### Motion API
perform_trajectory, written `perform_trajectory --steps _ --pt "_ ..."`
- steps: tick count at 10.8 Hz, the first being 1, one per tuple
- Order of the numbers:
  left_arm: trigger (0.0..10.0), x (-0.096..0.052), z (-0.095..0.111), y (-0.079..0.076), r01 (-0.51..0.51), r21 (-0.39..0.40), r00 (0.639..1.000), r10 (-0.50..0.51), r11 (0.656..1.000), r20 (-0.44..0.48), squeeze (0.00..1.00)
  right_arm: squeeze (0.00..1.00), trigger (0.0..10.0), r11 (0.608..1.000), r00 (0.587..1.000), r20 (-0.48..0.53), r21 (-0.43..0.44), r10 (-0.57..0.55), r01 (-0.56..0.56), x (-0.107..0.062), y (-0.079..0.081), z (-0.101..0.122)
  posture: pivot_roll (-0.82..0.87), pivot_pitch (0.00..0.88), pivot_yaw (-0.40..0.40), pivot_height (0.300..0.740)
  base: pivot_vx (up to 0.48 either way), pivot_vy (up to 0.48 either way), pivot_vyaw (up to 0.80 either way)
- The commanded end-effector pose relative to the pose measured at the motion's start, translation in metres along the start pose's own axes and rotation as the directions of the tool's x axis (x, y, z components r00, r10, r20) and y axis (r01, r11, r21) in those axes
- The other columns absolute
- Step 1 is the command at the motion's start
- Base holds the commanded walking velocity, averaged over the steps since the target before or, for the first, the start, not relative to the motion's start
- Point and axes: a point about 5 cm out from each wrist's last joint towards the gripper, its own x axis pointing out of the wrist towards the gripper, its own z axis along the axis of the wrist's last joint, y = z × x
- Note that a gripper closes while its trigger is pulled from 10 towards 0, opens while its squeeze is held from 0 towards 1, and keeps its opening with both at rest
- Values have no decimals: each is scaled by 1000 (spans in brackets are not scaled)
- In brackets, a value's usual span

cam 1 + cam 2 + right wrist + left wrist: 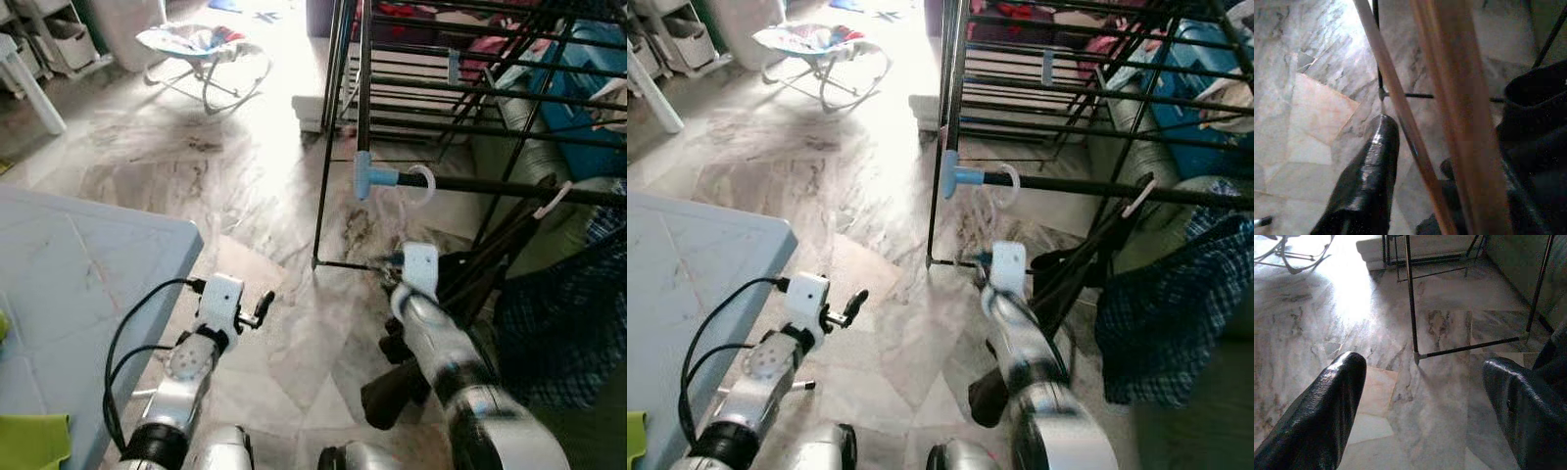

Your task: Hang hanger

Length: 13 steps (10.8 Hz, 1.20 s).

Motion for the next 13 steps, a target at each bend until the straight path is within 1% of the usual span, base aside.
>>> perform_trajectory --steps 1,2,3,5,6,7,8,9,10,12,13 --pt "10000 -2 1 0 2 -4 1000 -2 1000 10 0 1000 10000 999 999 43 -38 16 -14 -4 -4 3 55 72 -46 740 0 0 0" --pt "10000 -4 2 2 -26 -31 1000 26 999 -1 0 1000 10000 993 992 111 -110 56 -44 -14 -11 -1 52 71 -44 740 0 0 0" --pt "10000 -7 0 5 -48 -45 999 47 998 -8 0 1000 10000 987 986 157 -156 61 -36 -23 -21 -5 52 72 -43 740 0 0 0" --pt "10000 -19 -14 14 -104 -71 994 101 992 -48 0 1000 10000 978 971 222 -203 93 -47 -41 -34 -8 47 81 -45 740 0 0 0" --pt "10000 -23 -14 20 -131 -86 991 127 988 -46 0 1000 10000 976 963 251 -211 100 -46 -48 -40 -8 47 82 -46 740 0 0 0" --pt "10000 -24 -8 27 -150 -96 989 148 984 -21 0 1000 10000 978 952 288 -205 106 -47 -55 -43 -7 48 85 -48 740 0 0 0" --pt "10000 -24 -3 28 -151 -101 988 152 983 0 0 1000 10000 979 945 308 -196 114 -55 -60 -42 -7 47 88 -46 740 0 0 0" --pt "10000 -25 0 27 -148 -102 989 150 984 11 0 1000 10000 978 938 323 -198 125 -62 -63 -41 -5 47 90 -44 740 0 0 0" --pt "10000 -25 2 24 -136 -94 990 138 986 21 0 1000 10000 978 923 364 -199 125 -54 -66 -40 1 47 91 -41 740 0 0 0" --pt "10000 -26 4 22 -126 -93 991 129 988 27 0 1000 10000 983 906 404 -171 127 -62 -67 -40 10 48 90 -40 740 0 0 0" --pt "10000 -26 5 23 -127 -92 991 130 988 28 0 1000 10000 982 895 423 -176 139 -70 -68 -39 15 51 90 -41 740 0 0 0"
